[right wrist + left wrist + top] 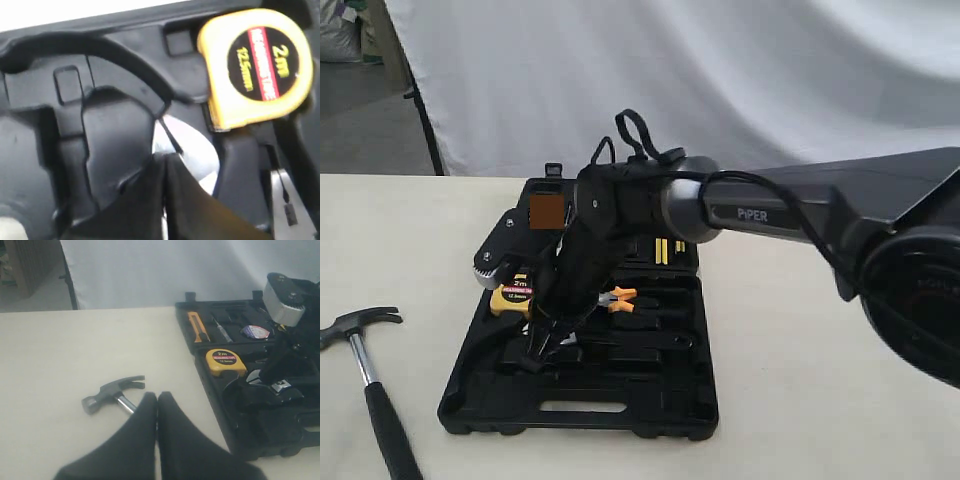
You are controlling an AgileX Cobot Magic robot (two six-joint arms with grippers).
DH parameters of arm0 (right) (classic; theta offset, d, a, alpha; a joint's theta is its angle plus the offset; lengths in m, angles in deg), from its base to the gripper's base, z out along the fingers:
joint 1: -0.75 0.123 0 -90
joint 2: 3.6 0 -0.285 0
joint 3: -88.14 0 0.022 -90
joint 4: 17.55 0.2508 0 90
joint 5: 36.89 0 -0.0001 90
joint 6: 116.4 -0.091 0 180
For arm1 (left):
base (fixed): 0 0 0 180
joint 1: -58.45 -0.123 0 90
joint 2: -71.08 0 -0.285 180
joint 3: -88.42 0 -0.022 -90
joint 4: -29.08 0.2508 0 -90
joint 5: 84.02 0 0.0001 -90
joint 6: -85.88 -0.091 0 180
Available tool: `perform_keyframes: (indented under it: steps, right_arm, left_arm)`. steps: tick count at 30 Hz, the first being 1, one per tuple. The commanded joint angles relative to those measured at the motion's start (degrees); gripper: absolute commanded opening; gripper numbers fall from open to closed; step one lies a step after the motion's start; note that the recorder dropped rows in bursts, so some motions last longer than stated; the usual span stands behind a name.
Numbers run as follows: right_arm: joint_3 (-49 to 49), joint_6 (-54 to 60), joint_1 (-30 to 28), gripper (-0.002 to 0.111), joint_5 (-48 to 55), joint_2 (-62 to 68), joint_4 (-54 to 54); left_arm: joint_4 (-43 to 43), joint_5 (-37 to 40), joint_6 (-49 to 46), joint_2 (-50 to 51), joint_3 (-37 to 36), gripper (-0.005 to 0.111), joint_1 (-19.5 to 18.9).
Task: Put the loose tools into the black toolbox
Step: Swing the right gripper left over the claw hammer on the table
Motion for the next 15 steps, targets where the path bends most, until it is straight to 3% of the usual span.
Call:
perform_keyframes:
  steps: [1,15]
  right_arm:
    - [0.0,0.5,0.0,0.0,-0.2,3.3,-0.6]
    - [0.0,-0.6,-0.4,0.0,-0.8,-3.8,-2.3]
  left_arm:
    - [-0.2,-0.2,0.1,-0.1,-0.2,0.0,0.4]
    - [-0.2,-0.2,0.1,-0.1,-0.2,0.0,0.4]
